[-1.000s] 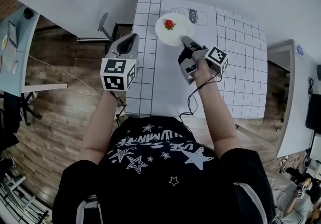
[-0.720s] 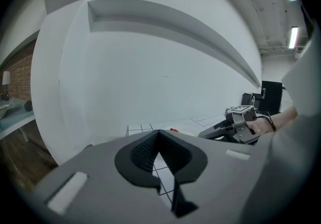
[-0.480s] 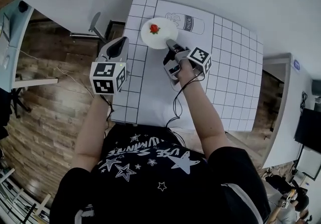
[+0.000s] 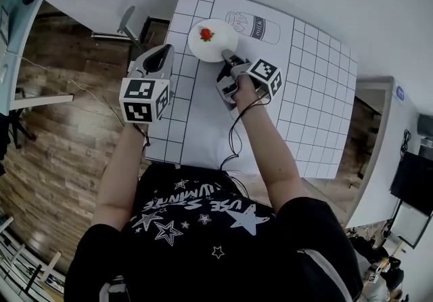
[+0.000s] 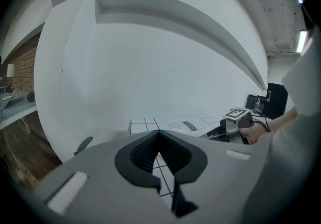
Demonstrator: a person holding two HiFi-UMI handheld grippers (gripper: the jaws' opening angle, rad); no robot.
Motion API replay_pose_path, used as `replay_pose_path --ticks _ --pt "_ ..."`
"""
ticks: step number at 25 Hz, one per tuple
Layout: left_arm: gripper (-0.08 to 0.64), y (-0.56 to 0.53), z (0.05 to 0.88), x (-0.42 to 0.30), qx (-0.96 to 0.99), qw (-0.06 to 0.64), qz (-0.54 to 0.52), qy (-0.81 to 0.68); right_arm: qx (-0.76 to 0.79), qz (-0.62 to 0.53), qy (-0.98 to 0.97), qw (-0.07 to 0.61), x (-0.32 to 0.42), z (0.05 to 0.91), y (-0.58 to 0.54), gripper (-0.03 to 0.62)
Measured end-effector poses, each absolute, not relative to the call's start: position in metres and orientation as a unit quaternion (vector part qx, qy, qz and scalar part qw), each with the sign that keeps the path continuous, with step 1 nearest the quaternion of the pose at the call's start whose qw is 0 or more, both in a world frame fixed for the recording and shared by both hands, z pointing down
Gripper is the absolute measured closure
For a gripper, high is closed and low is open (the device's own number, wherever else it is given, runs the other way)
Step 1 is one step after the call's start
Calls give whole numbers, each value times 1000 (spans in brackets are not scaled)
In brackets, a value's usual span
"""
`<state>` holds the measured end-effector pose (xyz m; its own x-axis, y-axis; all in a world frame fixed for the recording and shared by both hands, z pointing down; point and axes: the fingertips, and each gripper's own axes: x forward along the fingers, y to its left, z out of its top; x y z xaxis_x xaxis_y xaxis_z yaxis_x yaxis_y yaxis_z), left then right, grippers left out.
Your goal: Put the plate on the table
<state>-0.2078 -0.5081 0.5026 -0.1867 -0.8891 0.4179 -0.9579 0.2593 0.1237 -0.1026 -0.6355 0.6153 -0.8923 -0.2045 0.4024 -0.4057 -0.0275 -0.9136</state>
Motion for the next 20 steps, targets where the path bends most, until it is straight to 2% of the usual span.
replay_pose_path --ticks 13,15,20 --pt "551 -505 497 -207 607 202 83 -764 249 638 -716 132 -103 617 -633 567" --pt "551 -504 496 -206 608 201 83 -763 252 631 -720 140 -103 618 -633 514" --pt "551 -498 490 -204 614 199 85 -759 262 602 -736 163 -104 616 -633 488"
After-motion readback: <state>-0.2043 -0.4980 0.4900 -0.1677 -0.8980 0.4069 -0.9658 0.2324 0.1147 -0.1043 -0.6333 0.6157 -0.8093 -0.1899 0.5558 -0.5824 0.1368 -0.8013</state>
